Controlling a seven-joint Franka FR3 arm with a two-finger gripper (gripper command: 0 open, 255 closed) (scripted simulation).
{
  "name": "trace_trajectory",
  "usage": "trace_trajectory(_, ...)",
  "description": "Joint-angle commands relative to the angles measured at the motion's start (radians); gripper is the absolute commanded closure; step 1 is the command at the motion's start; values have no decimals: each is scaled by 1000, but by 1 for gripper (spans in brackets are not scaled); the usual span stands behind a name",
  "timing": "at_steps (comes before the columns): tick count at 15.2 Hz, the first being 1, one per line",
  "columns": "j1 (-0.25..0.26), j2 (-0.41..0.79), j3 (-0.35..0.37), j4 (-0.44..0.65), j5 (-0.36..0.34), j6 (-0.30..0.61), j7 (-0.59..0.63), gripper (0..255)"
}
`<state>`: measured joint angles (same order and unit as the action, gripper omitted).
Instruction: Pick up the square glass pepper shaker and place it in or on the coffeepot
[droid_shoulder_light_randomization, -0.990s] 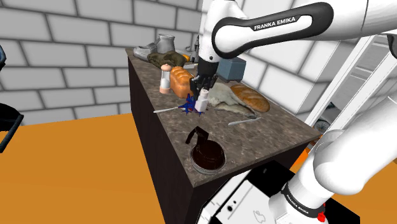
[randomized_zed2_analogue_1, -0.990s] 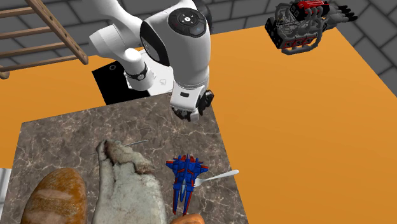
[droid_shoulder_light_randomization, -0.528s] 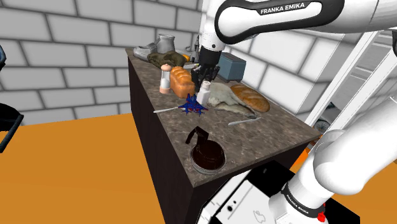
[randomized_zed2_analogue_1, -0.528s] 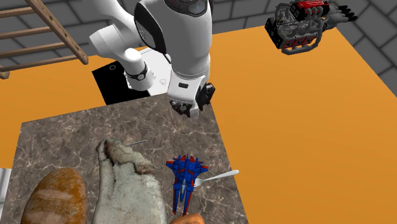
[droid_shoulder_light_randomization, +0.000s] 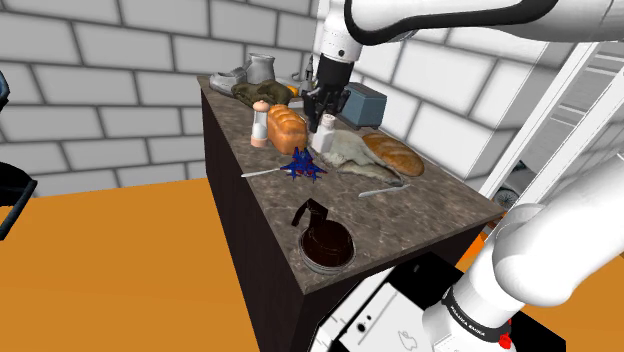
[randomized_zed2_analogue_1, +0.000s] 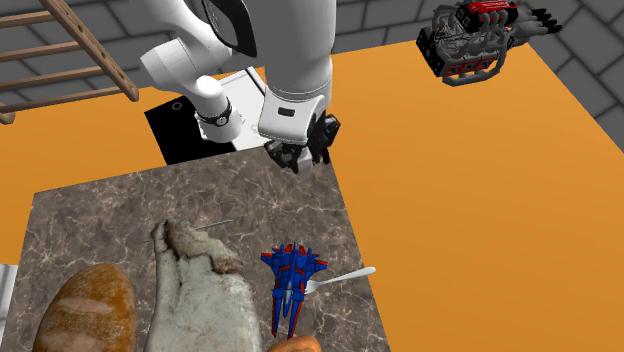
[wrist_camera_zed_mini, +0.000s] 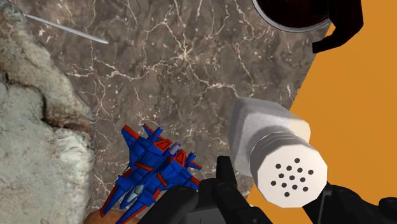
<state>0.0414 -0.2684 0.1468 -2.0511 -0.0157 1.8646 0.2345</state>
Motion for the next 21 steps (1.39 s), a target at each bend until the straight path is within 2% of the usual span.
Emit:
trace_trajectory(1, 11, -39, 12, -20, 8, -20, 19, 255)
trace_trajectory(12, 104, -310, 124, -193, 96, -115, 178, 255)
trace_trajectory(21, 110, -315, 135, -317, 105, 4, 182, 255)
